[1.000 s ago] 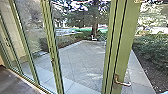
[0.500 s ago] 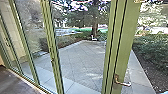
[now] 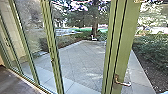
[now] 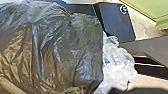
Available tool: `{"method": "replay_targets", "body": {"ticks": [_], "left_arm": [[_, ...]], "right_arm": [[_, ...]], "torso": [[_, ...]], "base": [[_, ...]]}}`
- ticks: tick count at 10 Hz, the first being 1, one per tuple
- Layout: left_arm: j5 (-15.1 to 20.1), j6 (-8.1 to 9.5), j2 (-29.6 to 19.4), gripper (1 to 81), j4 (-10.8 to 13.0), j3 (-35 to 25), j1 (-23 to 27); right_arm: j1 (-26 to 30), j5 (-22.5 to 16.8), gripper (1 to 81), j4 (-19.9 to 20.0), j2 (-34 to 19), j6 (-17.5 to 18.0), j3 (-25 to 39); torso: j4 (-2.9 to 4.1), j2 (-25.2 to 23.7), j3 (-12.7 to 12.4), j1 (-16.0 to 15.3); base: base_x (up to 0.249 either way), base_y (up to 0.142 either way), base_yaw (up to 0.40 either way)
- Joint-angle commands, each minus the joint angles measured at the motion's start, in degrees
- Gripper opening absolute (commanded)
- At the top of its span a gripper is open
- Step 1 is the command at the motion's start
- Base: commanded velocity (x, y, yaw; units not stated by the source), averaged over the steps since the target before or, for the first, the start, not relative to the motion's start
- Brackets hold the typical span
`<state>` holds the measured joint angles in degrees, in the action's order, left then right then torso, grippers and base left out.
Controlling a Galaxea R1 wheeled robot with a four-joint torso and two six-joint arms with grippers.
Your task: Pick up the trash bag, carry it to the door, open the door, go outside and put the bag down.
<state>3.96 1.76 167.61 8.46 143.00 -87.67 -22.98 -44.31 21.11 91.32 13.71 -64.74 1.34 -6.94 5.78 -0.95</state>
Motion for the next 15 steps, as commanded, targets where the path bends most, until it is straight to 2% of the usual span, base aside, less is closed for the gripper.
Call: {"method": "replay_targets", "body": {"ticks": [1,4,7,12,15], "left_arm": [[3.25,0.0,0.01,1.0,-0.29,-0.43,2.63],[3.25,0.0,0.19,1.0,-0.29,-0.43,2.55],[3.25,0.09,0.63,1.0,-0.37,0.18,2.55],[3.25,0.09,2.12,1.0,-0.37,2.64,2.55],[3.68,0.18,1.68,1.0,-0.55,2.64,2.55]], "right_arm": [[9.56,-6.05,81.1,-4.94,1.7,7.99,-1.76],[10.53,-5.96,81.1,-3.8,4.51,8.26,-7.92],[12.38,-3.86,81.1,-2.4,6.44,8.79,-11.27],[13.17,-1.92,81.1,4.81,13.29,8.79,-16.97],[13.43,-1.57,81.1,5.25,17.86,11.24,-21.46]], "torso": [[0.0,0.0,0.0,0.0],[0.0,0.0,0.0,-0.02],[0.0,0.0,0.02,-0.02],[-0.02,0.02,0.04,-0.05],[0.0,0.05,0.04,-0.05]], "base": [[0.0,0.0,0.0],[0.0,0.0,0.0],[0.0,0.0,0.0],[0.0,0.0,0.0],[0.0,0.0,0.0]]}}
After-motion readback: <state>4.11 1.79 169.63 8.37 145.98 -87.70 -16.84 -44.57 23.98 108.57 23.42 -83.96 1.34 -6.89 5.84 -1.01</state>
